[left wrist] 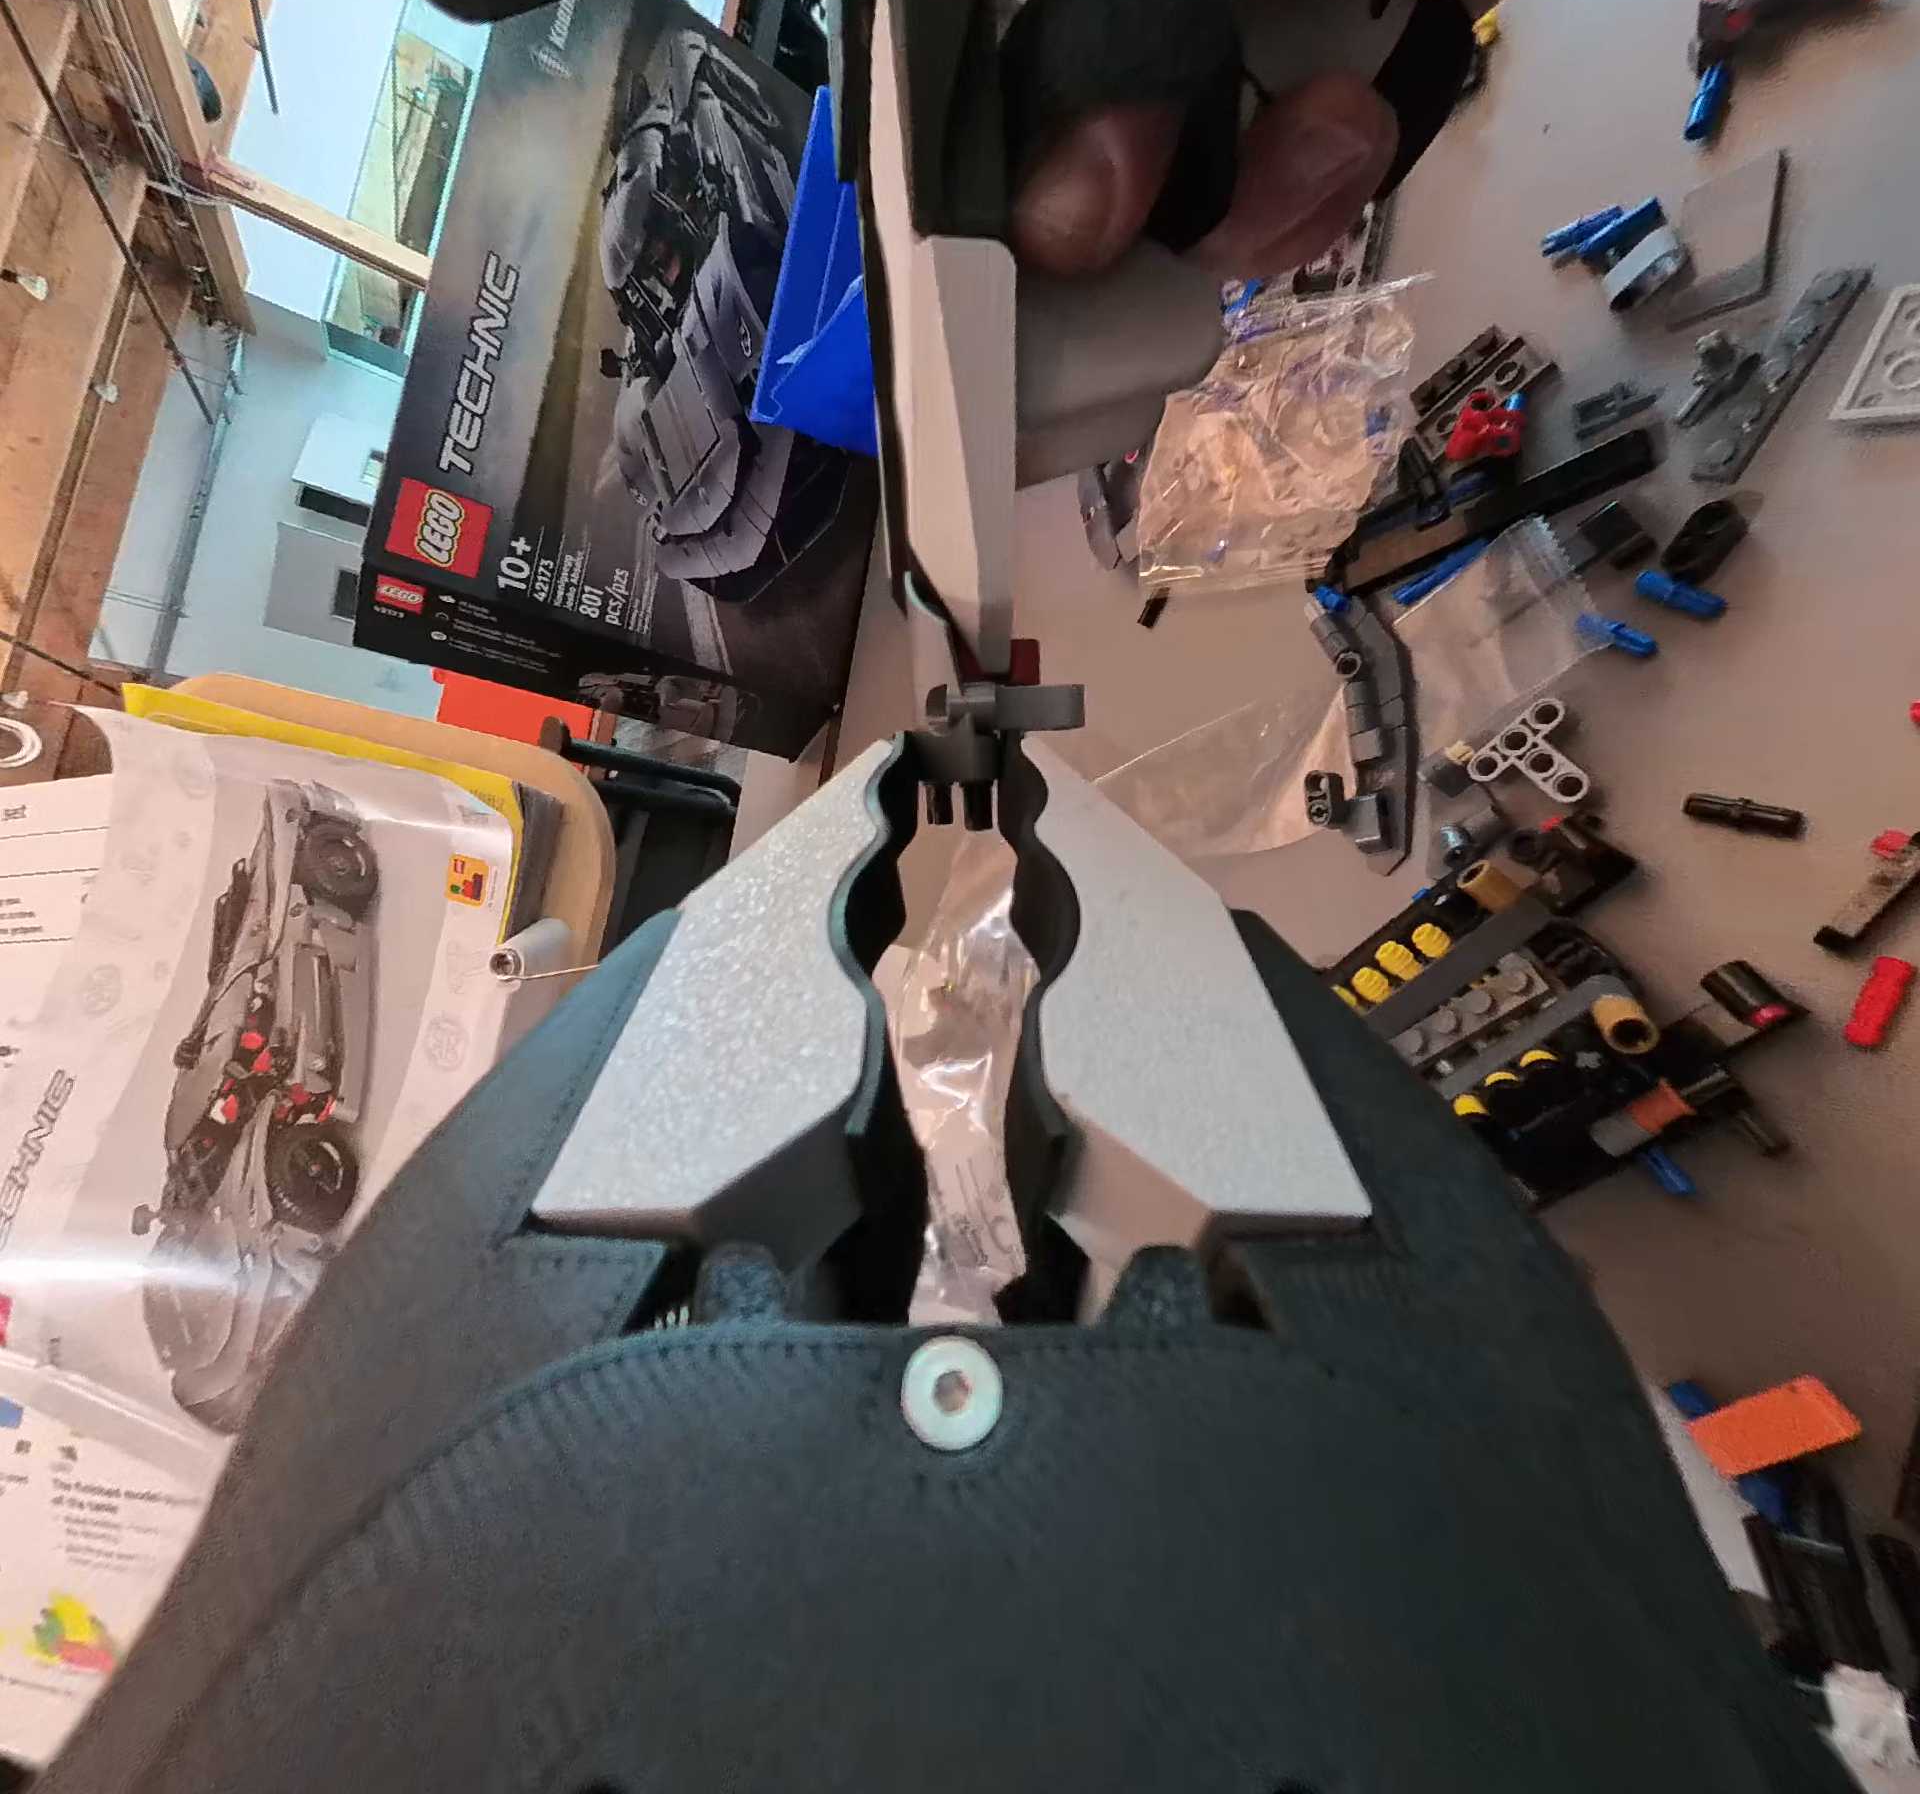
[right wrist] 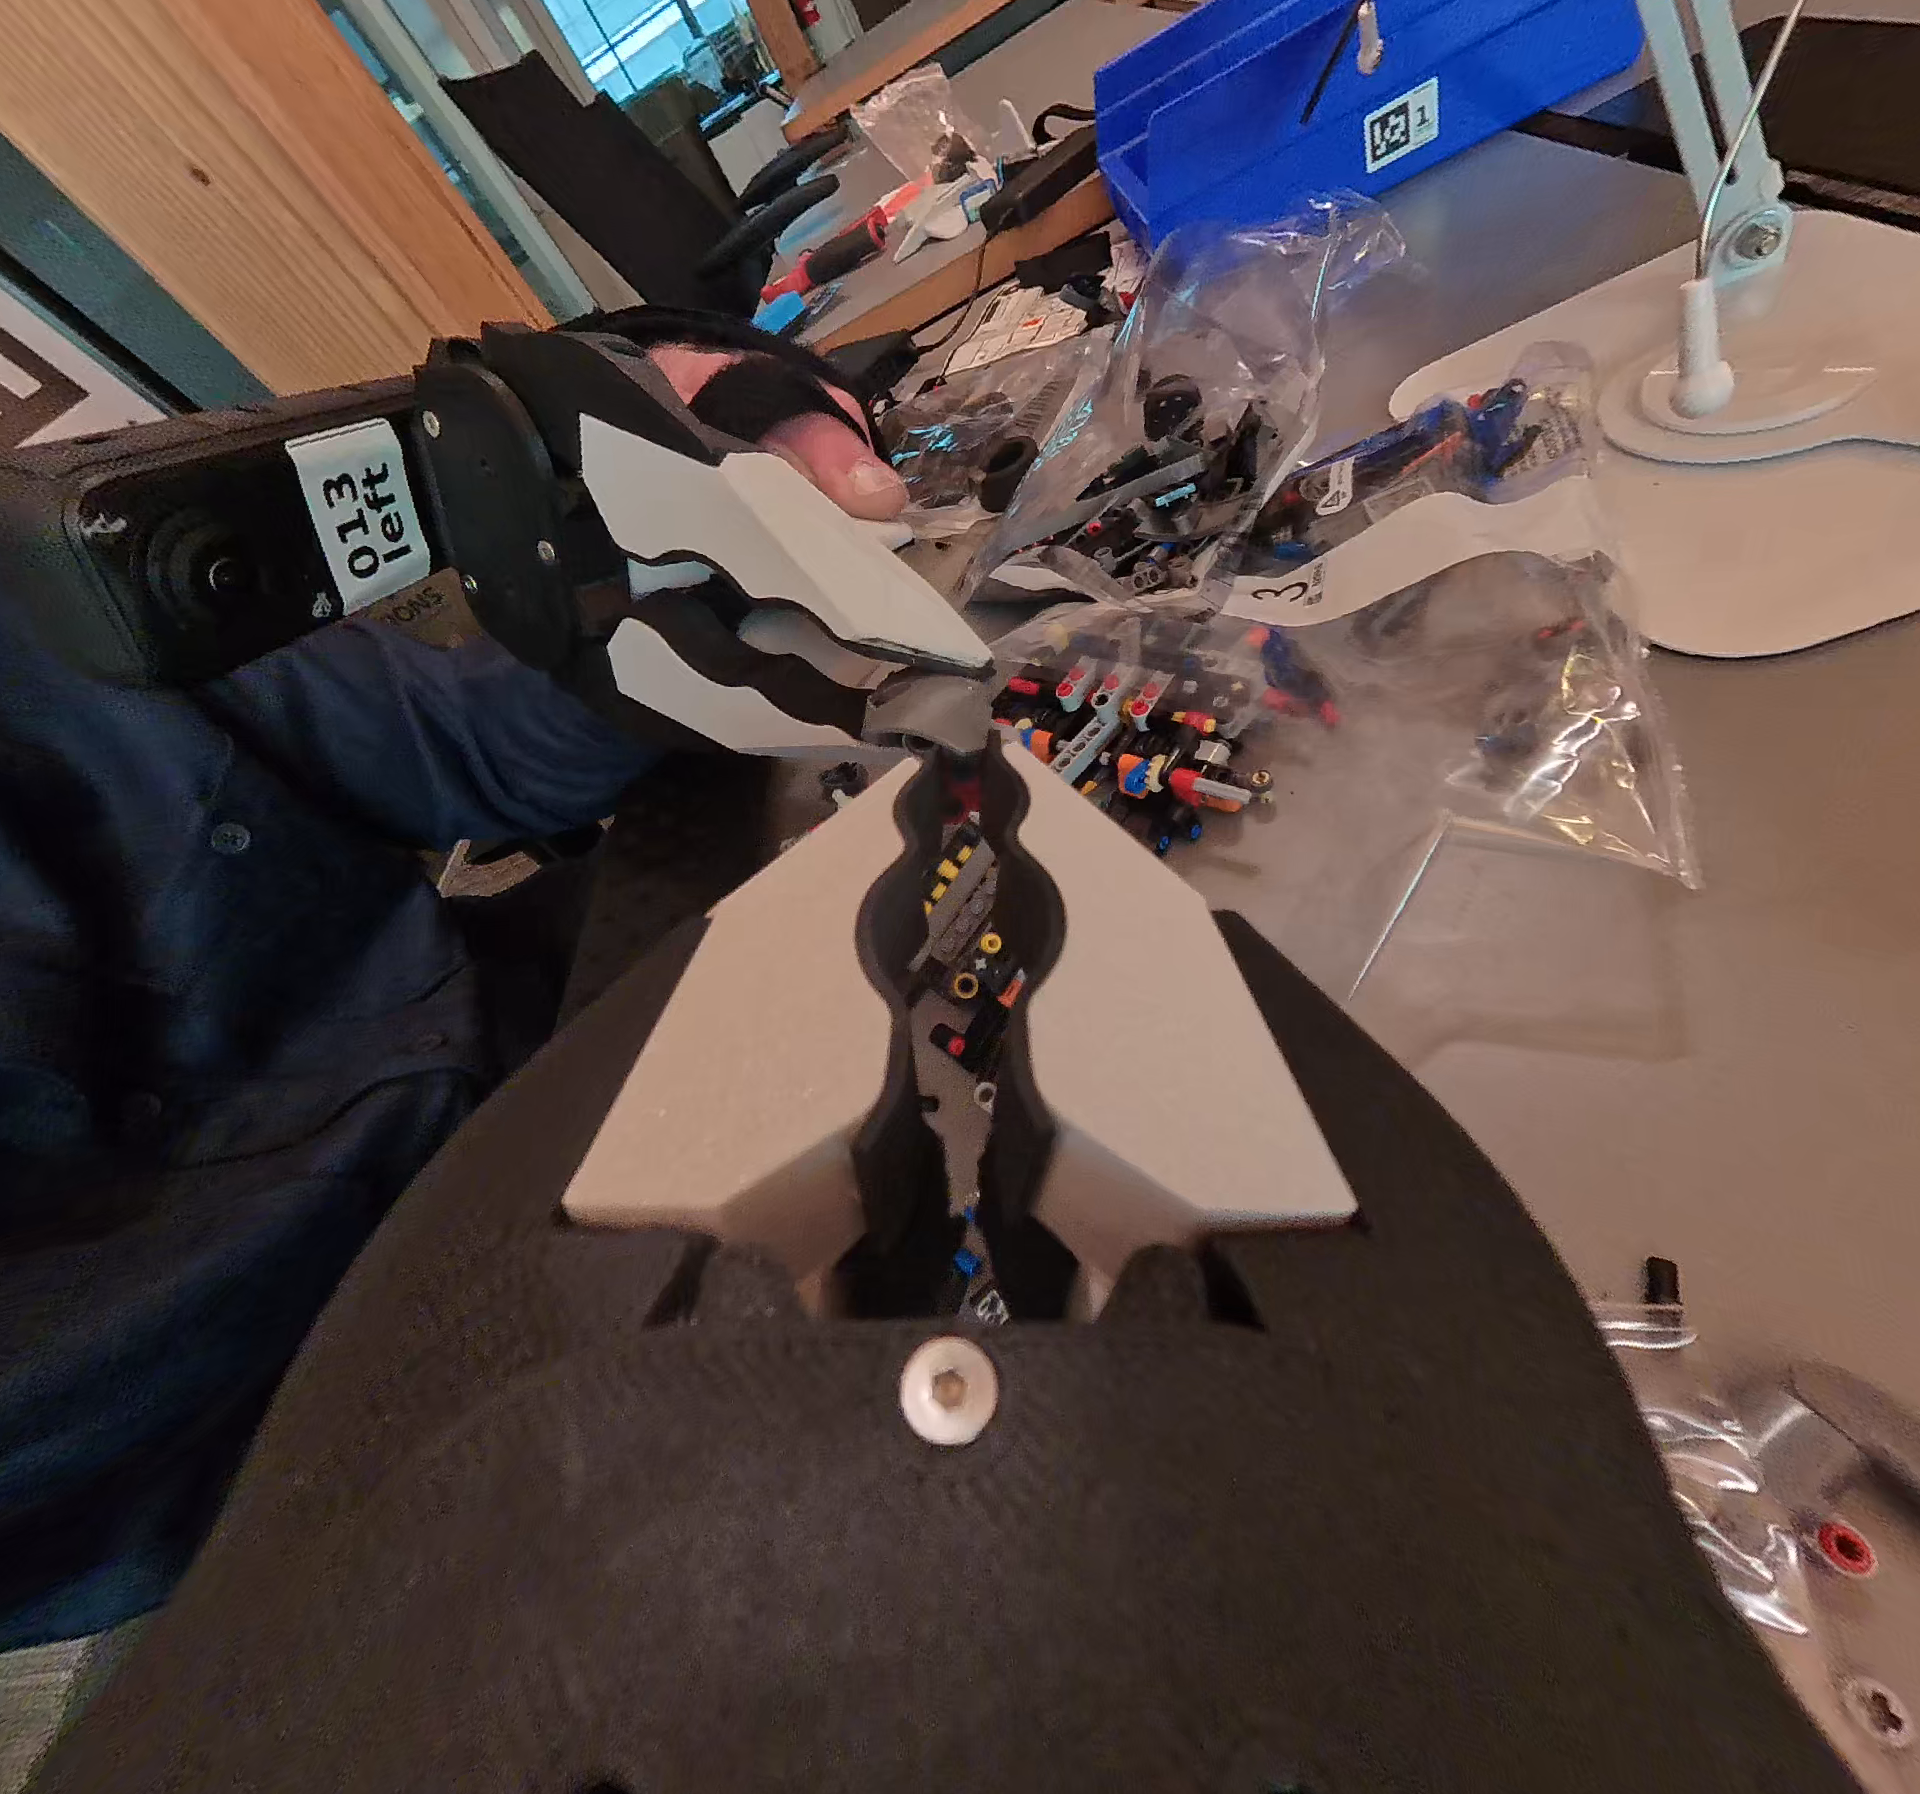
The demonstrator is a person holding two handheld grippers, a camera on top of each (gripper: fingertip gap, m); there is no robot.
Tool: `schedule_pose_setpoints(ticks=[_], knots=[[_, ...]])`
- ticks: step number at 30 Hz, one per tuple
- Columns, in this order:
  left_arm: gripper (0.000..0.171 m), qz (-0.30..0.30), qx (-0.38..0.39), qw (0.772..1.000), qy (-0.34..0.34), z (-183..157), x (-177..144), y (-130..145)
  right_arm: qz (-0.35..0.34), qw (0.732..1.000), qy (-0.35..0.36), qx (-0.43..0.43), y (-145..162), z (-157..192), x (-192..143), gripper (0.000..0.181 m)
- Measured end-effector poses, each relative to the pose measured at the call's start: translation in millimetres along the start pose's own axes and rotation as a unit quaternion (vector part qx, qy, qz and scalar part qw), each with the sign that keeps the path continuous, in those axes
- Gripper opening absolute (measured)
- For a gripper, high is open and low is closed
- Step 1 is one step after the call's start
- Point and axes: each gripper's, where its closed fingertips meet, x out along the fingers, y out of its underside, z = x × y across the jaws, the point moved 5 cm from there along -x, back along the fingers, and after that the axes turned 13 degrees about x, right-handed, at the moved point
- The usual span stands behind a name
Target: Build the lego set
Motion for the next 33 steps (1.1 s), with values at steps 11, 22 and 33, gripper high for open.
schedule_pose_setpoints(ticks=[11, 22, 33], knots=[[0.014, -0.083, -0.095, 0.991, 0.043, 3.9, -9.7, -4.3, 0.018, 0.999, -0.029, -0.037, 2.8, 12.5, -5.0, 0.004], [0.013, -0.144, -0.170, 0.970, 0.092, 5.6, -12.0, 1.8, 0.022, 0.997, -0.052, -0.054, 5.0, 18.3, -5.4, 0.005], [0.013, -0.132, -0.288, 0.930, 0.187, -5.2, -0.1, 28.4, -0.008, 0.981, 0.077, -0.175, 1.8, 1.5, -12.4, 0.021]])
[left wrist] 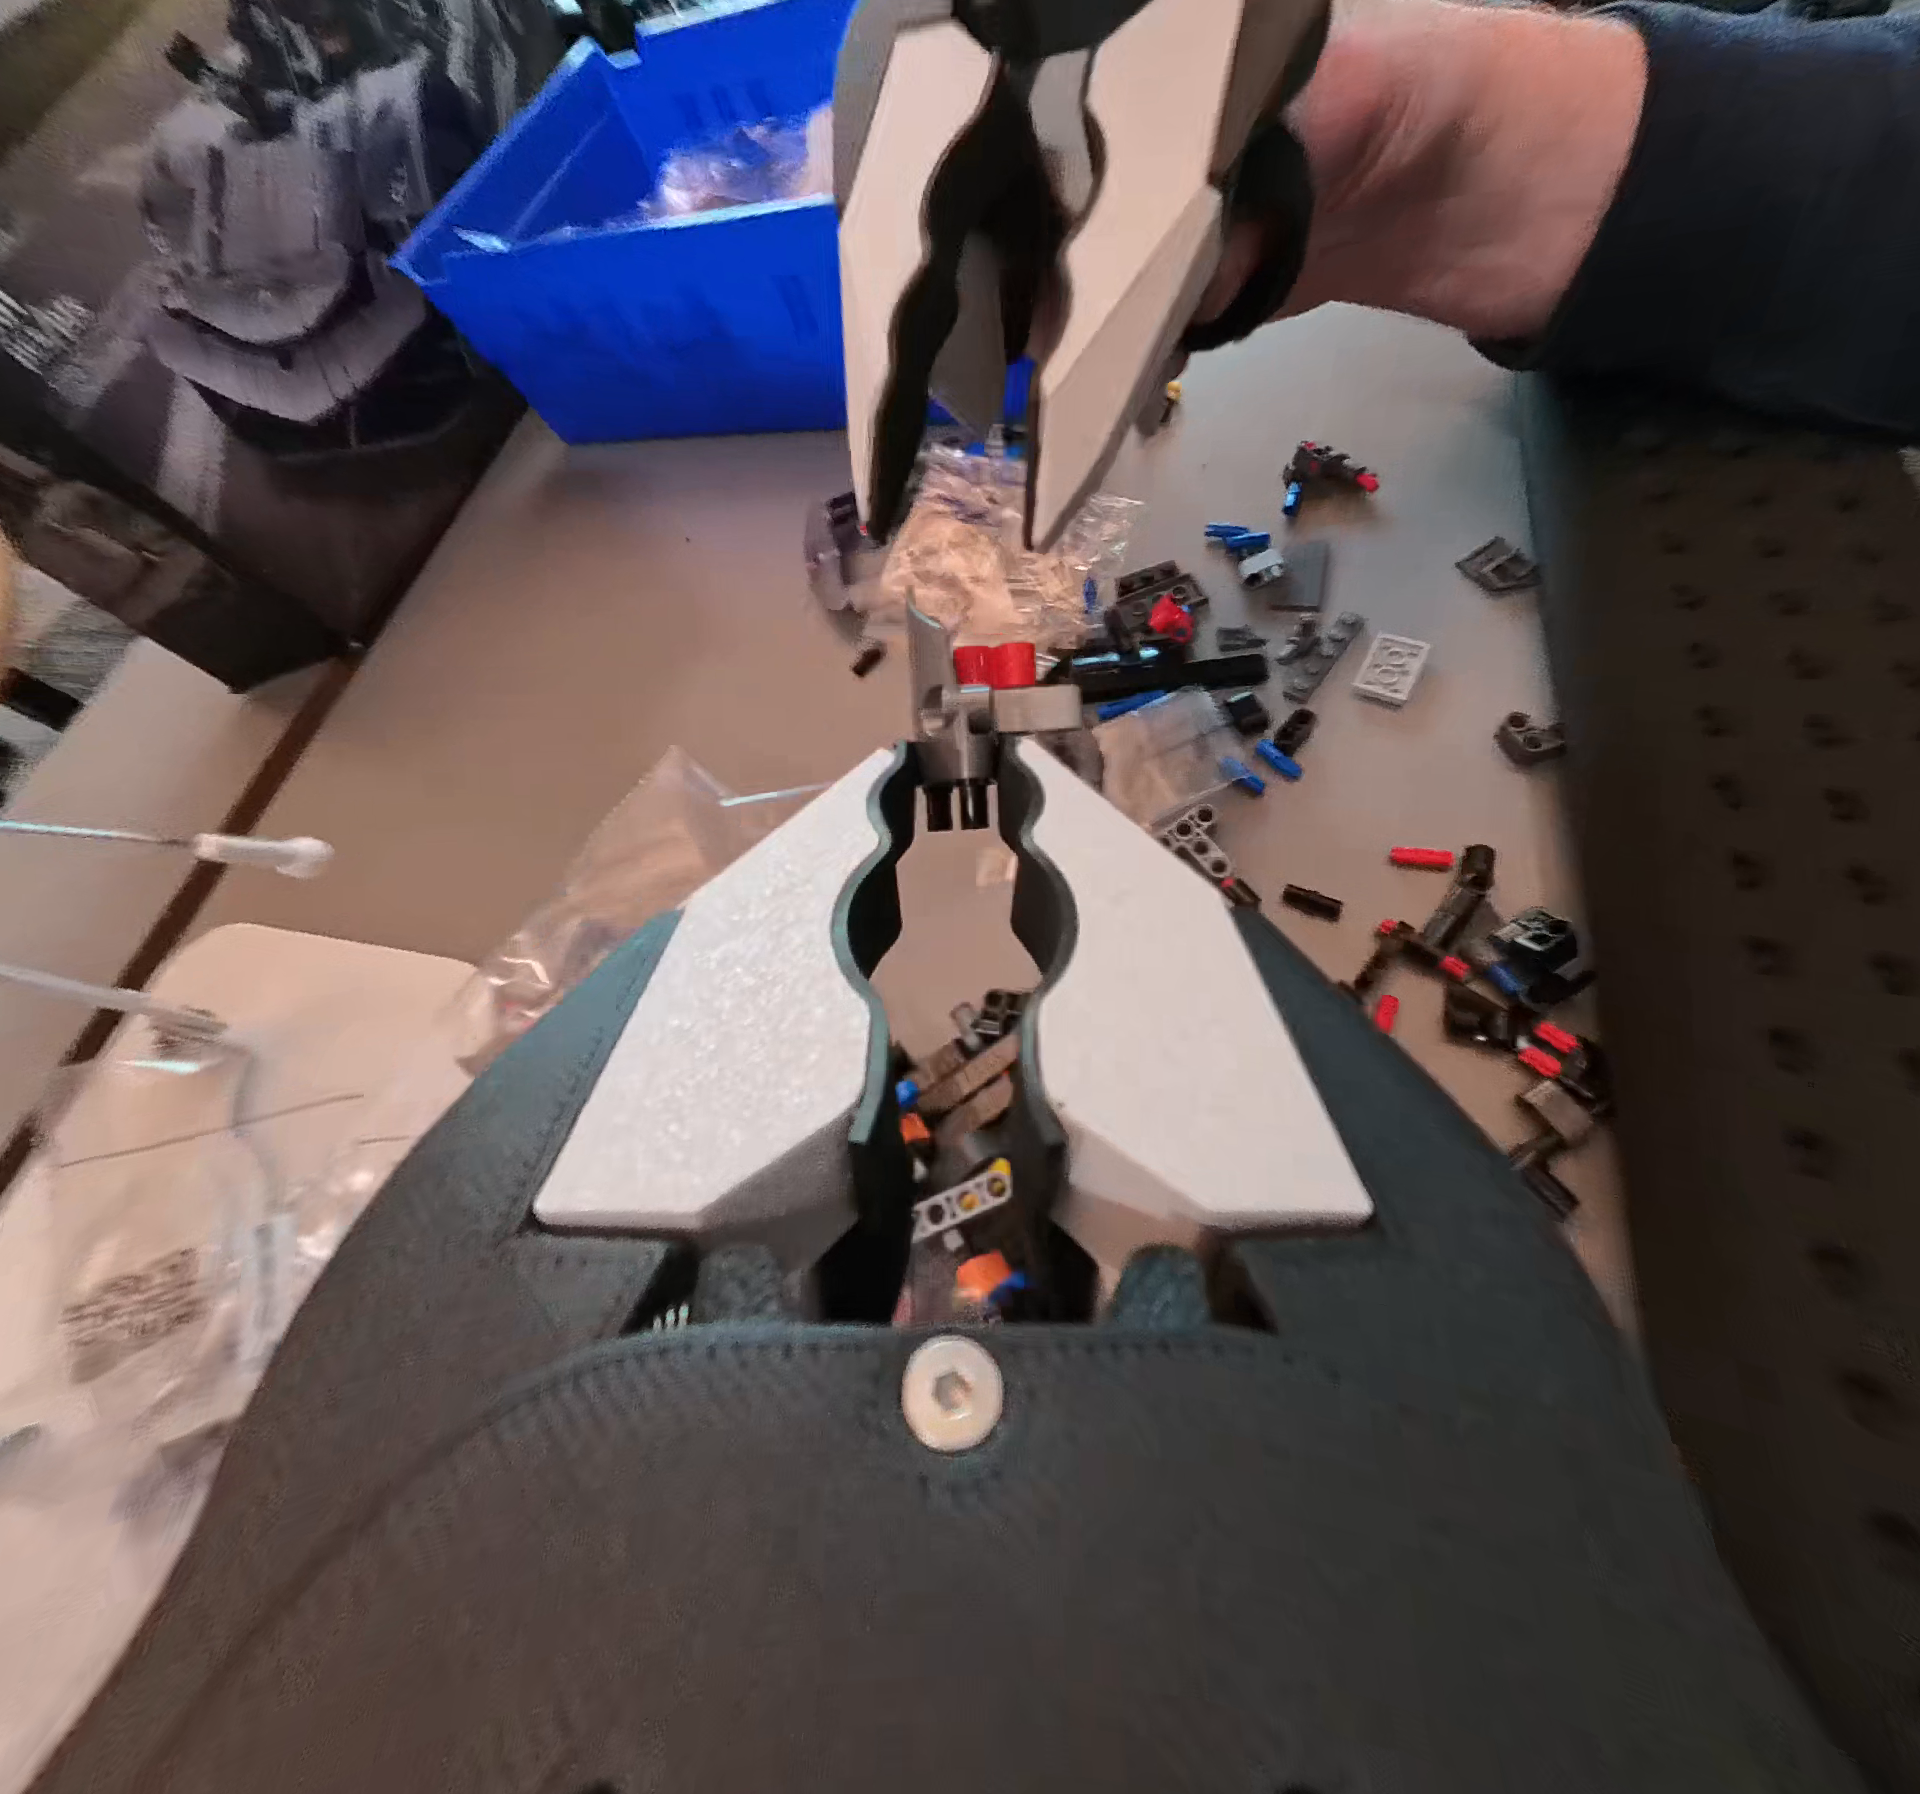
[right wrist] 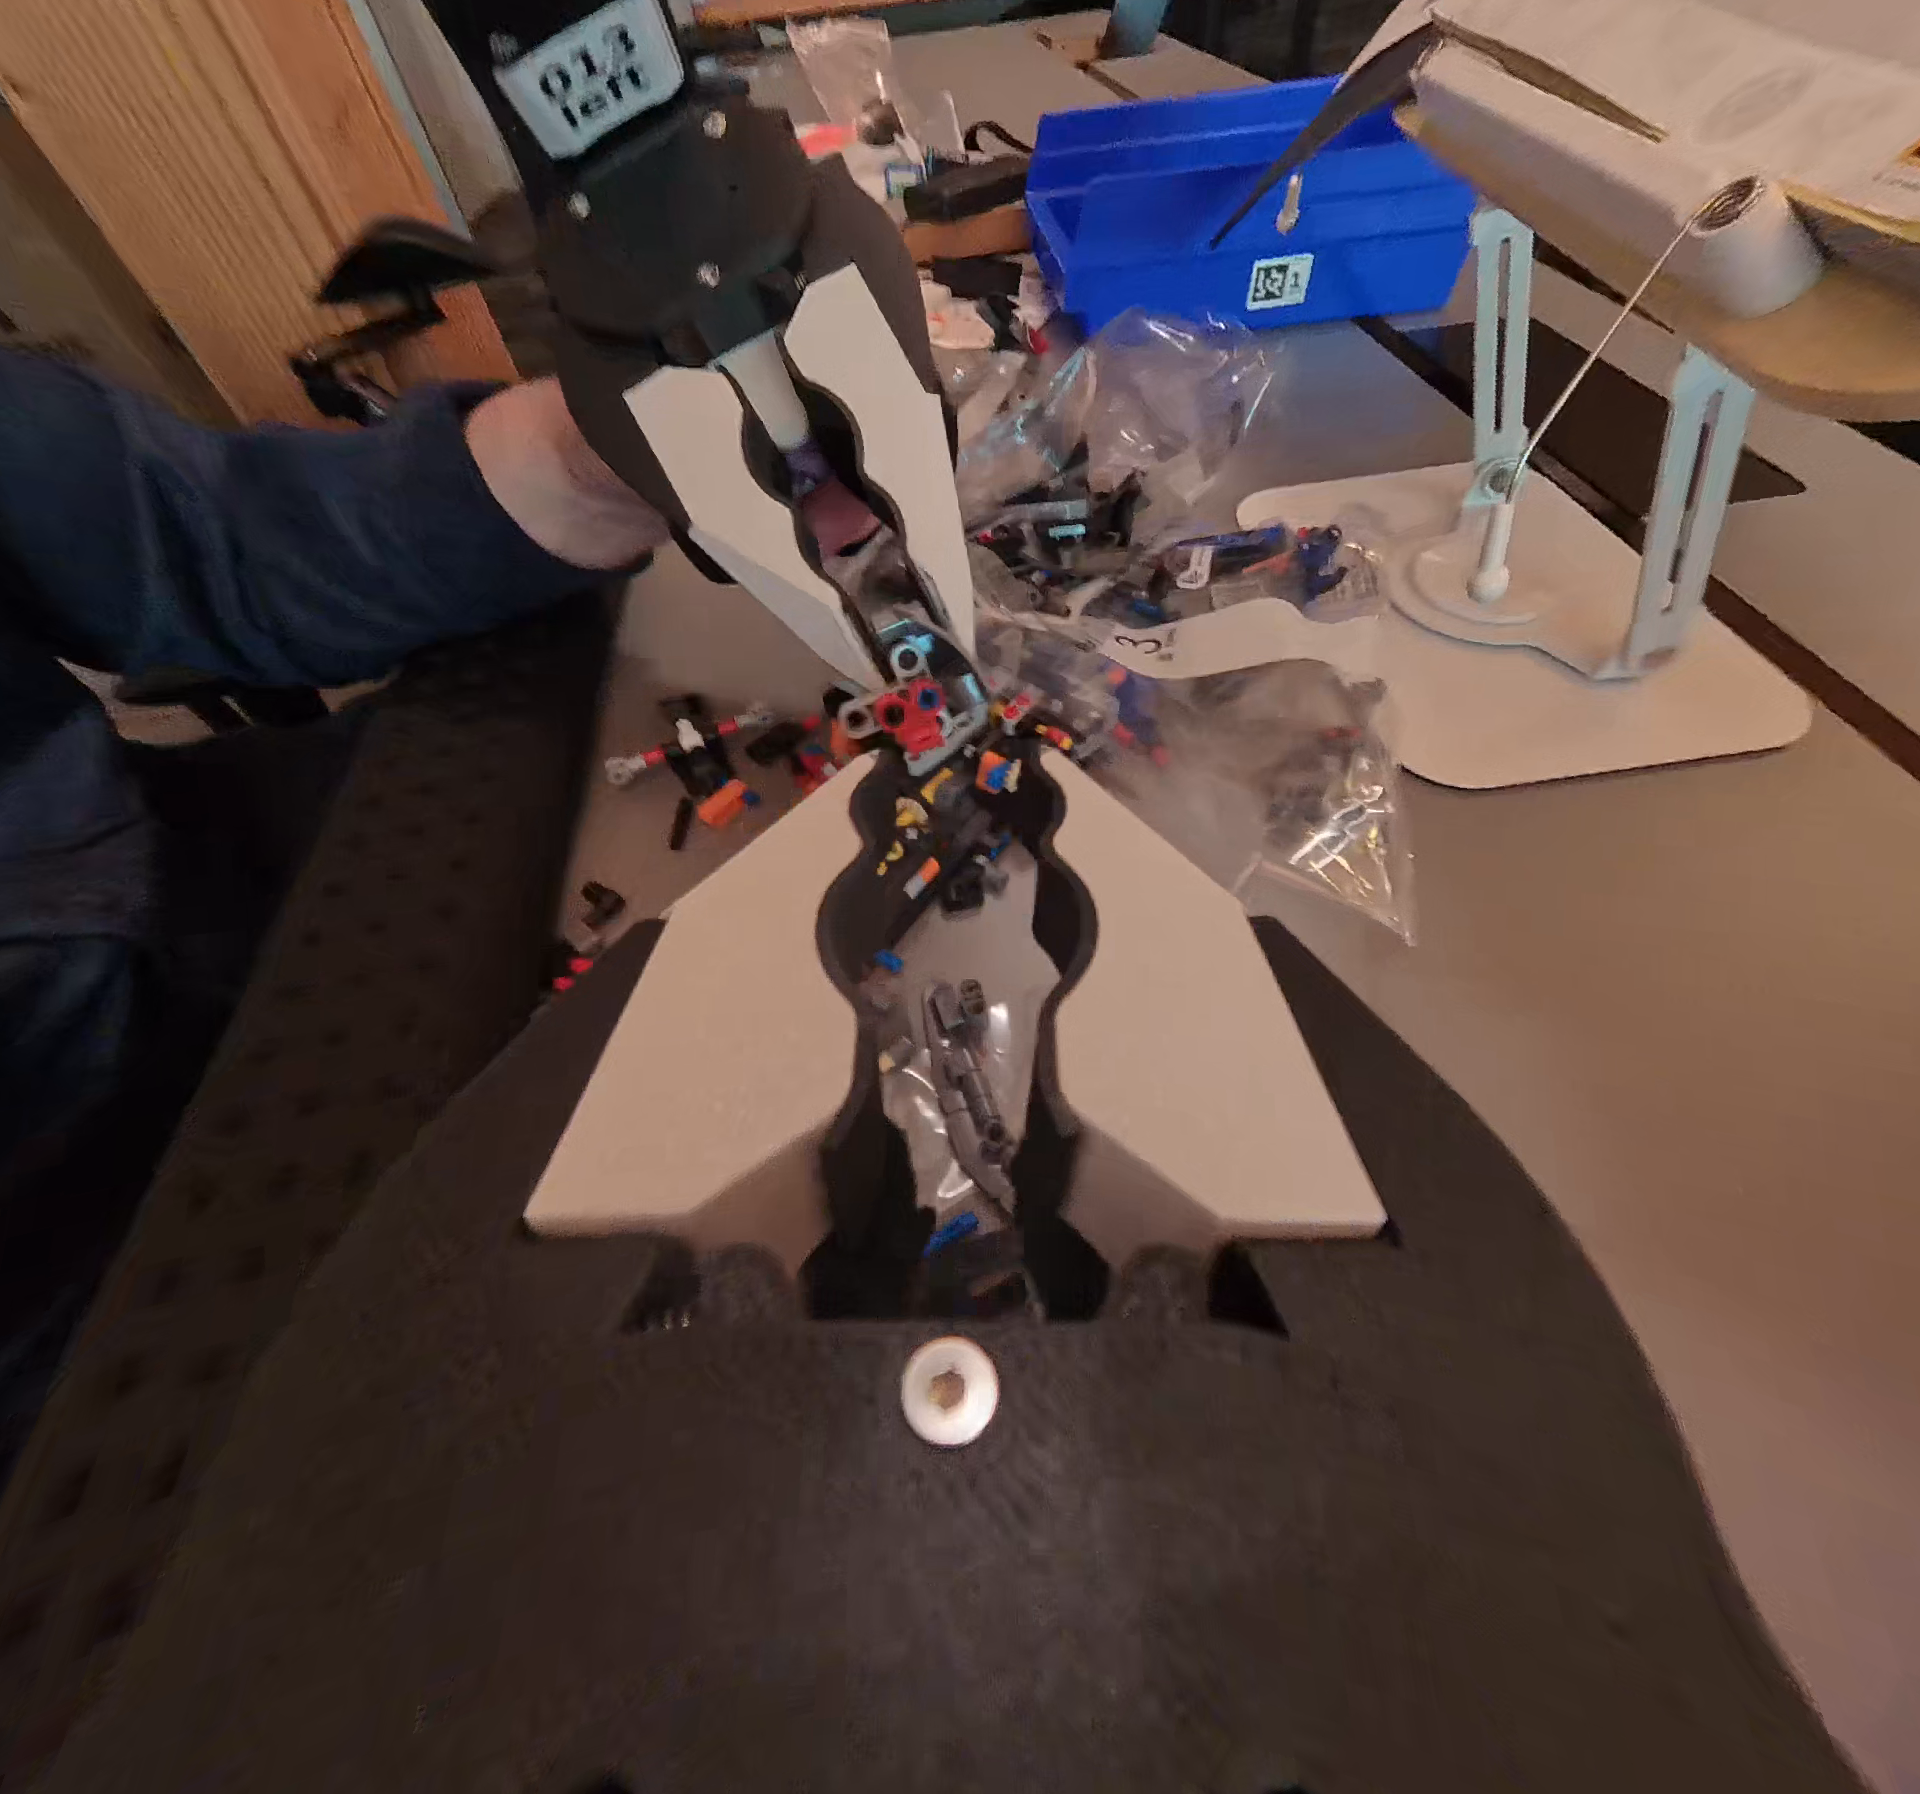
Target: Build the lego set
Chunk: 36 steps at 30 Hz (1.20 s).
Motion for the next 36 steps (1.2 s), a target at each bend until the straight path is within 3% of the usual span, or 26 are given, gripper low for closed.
schedule_pose_setpoints(ticks=[4, 9, 23, 30, 33, 36], knots=[[0.013, -0.026, -0.085, 0.994, 0.058, -1.8, 4.9, 5.9, 0.022, 0.989, 0.056, -0.136, 1.8, 14.9, 12.2, 0.025], [0.012, -0.054, -0.157, 0.980, 0.112, -1.8, 3.2, 7.7, 0.073, 0.949, 0.127, -0.278, 9.9, 28.4, 27.2, 0.017], [0.012, -0.016, -0.214, 0.965, 0.148, -4.2, 7.9, 20.4, 0.158, 0.878, 0.205, -0.403, 23.6, 38.8, 41.6, 0.010], [0.013, -0.006, -0.228, 0.965, 0.132, 0.2, 6.9, 25.0, 0.181, 0.857, 0.238, -0.419, 27.0, 35.7, 49.8, 0.010], [0.012, -0.012, -0.233, 0.964, 0.131, -0.1, 7.1, 23.0, 0.197, 0.841, 0.261, -0.431, 30.8, 31.6, 56.0, 0.022], [0.012, -0.014, -0.232, 0.966, 0.117, 2.9, 7.4, 22.3, 0.196, 0.840, 0.285, -0.417, 27.2, 28.5, 55.9, 0.014]])
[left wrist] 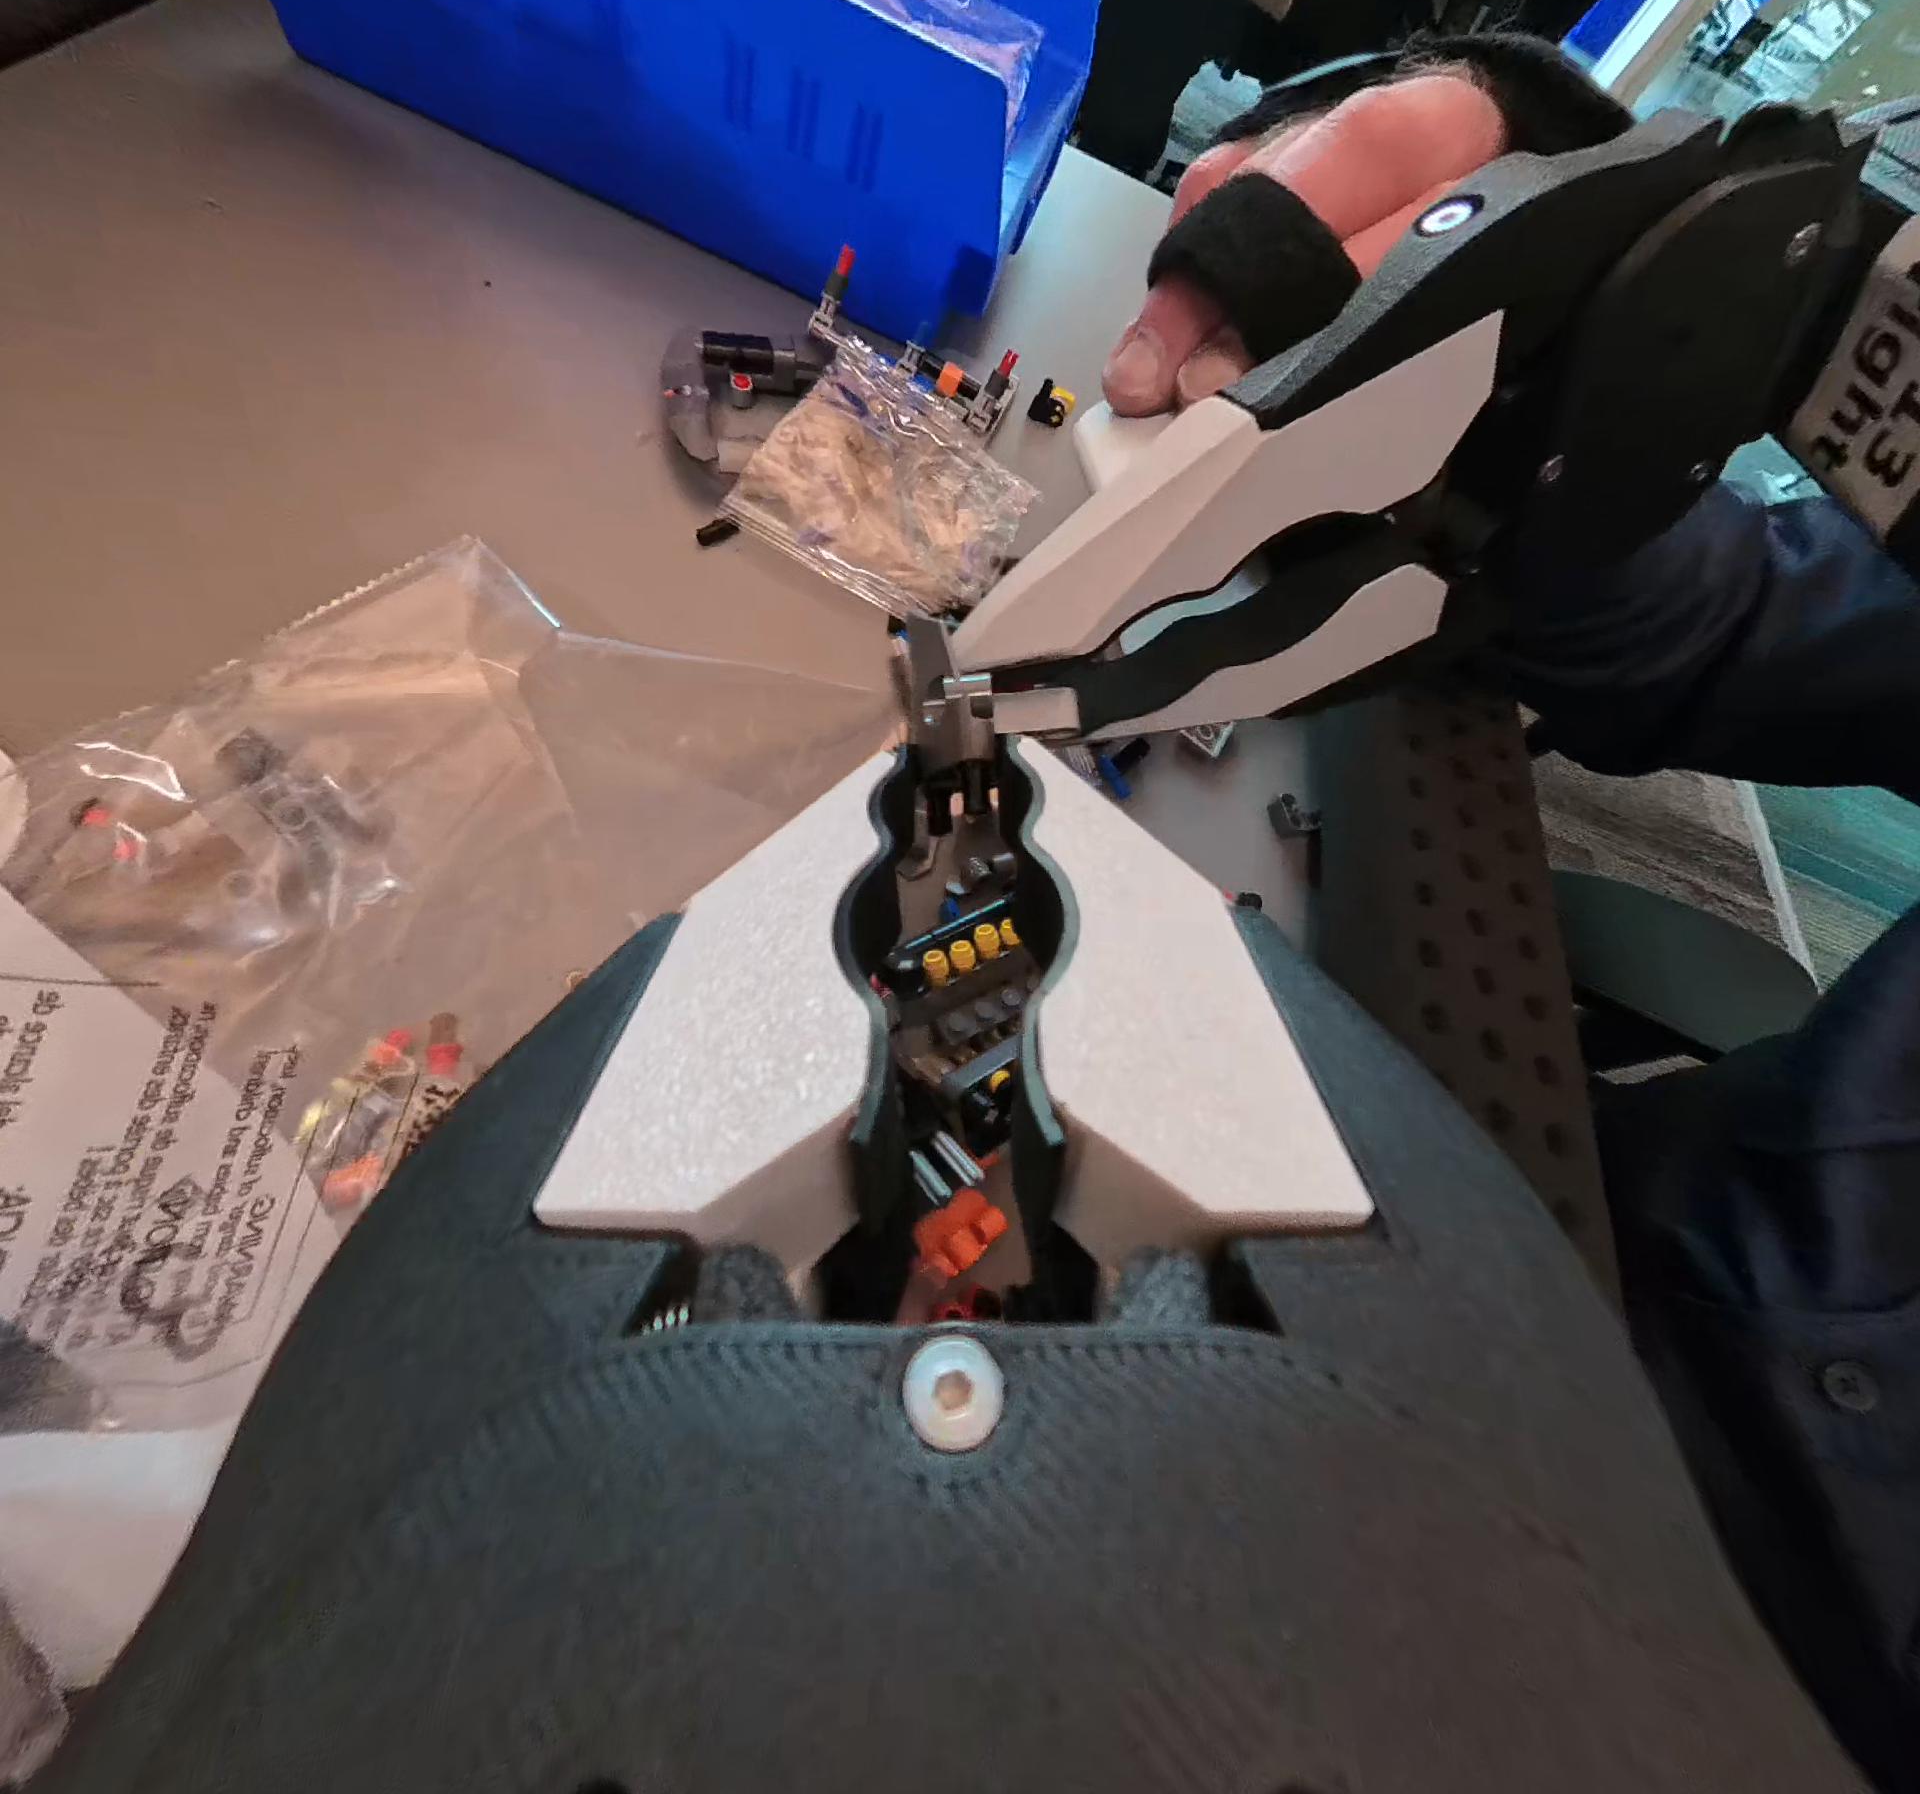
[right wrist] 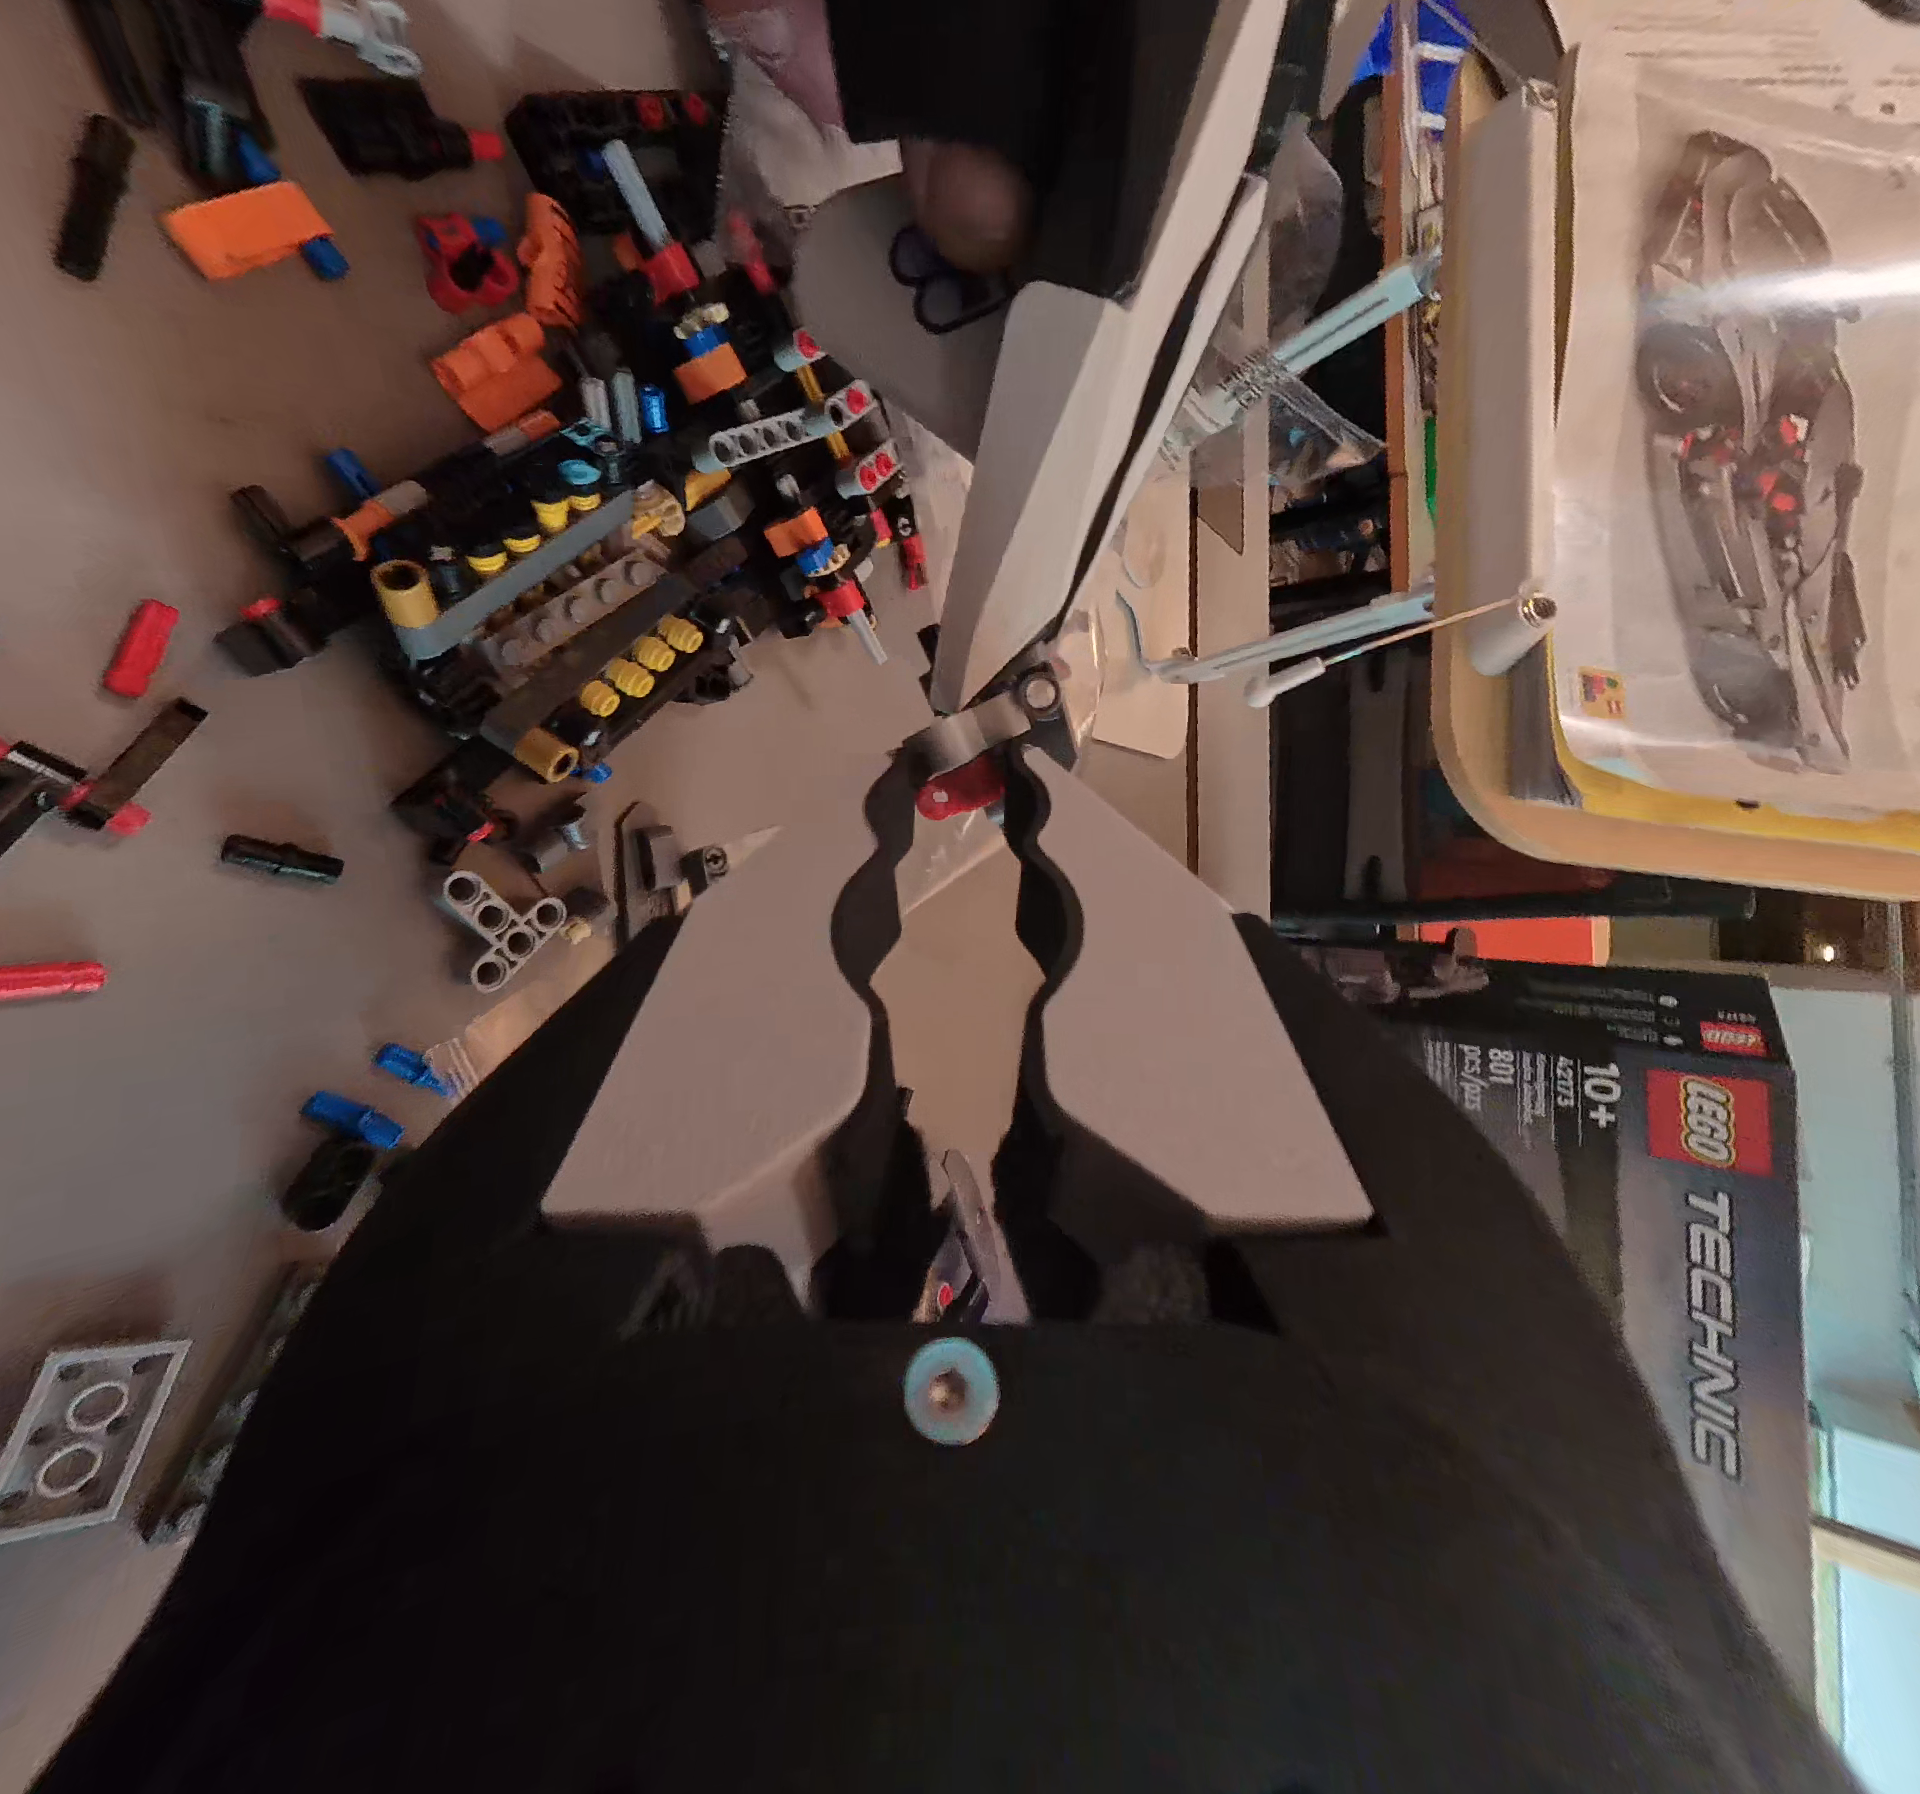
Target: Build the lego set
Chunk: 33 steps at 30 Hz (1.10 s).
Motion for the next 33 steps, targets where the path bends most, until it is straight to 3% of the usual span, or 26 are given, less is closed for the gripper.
schedule_pose_setpoints(ticks=[5, 10, 12, 14, 18, 27, 33], knots=[[0.012, -0.010, 0.026, 0.999, -0.041, 0.6, -1.0, -6.3, 0.012, 0.999, 0.017, 0.025, 0.4, -6.2, 0.3, 0.014], [0.013, -0.025, 0.035, 0.997, -0.067, 3.1, -9.2, -12.2, -0.017, 0.989, -0.008, 0.150, 1.6, -19.6, -2.4, 0.014], [0.012, -0.031, 0.038, 0.997, -0.054, -0.5, -13.0, -10.8, 0.027, 0.982, 0.022, 0.187, 19.8, -32.3, -0.2, 0.013], [0.012, -0.055, 0.029, 0.996, -0.061, 2.5, -19.1, -17.2, -0.017, 0.970, -0.023, 0.243, 22.0, -36.2, -3.2, 0.013], [0.012, -0.048, 0.030, 0.997, -0.051, 2.5, -22.1, -15.0, -0.033, 0.976, -0.054, 0.206, 16.9, -24.5, -0.2, 0.013], [0.013, -0.028, 0.023, 0.999, -0.040, 6.4, -10.4, -3.9, -0.100, 0.943, -0.148, 0.281, 18.5, -29.3, -14.1, 0.014], [0.012, -0.034, 0.020, 0.999, -0.025, 5.5, -5.5, -4.5, -0.022, 0.935, -0.234, 0.267, 40.2, -4.4, -4.3, 0.014]])
